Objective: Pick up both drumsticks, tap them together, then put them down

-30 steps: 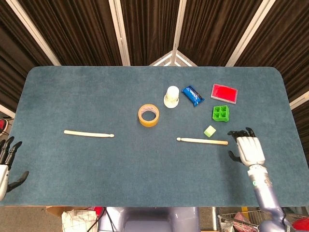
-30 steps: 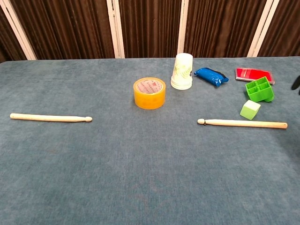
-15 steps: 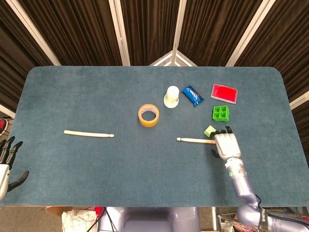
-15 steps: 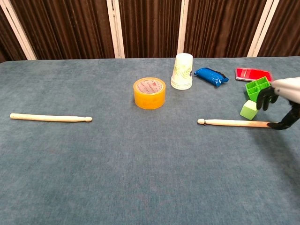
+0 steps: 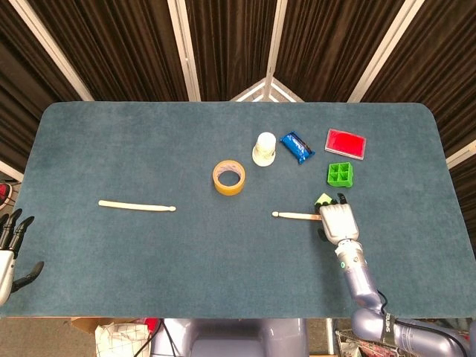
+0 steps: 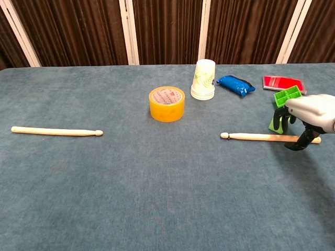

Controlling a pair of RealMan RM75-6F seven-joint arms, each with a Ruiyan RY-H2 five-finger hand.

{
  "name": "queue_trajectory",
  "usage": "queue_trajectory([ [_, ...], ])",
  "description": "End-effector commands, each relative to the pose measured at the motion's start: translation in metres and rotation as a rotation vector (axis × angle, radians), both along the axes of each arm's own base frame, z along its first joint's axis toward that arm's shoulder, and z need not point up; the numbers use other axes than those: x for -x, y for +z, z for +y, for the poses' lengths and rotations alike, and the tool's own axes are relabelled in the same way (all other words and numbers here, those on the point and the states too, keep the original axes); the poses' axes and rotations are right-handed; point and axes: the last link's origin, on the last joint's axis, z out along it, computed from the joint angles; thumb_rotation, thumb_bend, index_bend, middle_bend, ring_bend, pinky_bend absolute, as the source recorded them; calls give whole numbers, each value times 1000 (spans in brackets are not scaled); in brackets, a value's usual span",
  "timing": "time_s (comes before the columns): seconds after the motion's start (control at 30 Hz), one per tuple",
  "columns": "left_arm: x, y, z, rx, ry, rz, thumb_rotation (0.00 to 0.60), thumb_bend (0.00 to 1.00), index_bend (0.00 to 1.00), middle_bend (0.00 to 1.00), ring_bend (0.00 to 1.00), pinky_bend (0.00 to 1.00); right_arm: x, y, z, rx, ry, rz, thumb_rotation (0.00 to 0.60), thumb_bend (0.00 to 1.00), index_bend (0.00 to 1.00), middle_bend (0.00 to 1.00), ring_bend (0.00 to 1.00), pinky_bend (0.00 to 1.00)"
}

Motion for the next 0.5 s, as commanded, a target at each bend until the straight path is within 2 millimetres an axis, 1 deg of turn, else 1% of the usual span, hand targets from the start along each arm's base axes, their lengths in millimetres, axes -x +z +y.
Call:
queue_trajectory([
  [0.03,0,0,0,0,2,1,600,346,119,0,0,69,2,0,-1,7,-5,7,600,337,407,448,328,111],
  [0.17,0,-2,1,7,2,4,600,346,119,0,0,69,7,1,-1,12,-16,15,600,337,407,464,335,112],
  [0.5,-1,-6,1,14,2,9,600,346,119,0,0,69,15,0,0,11,-12,41,600,336,429,465,338,112],
])
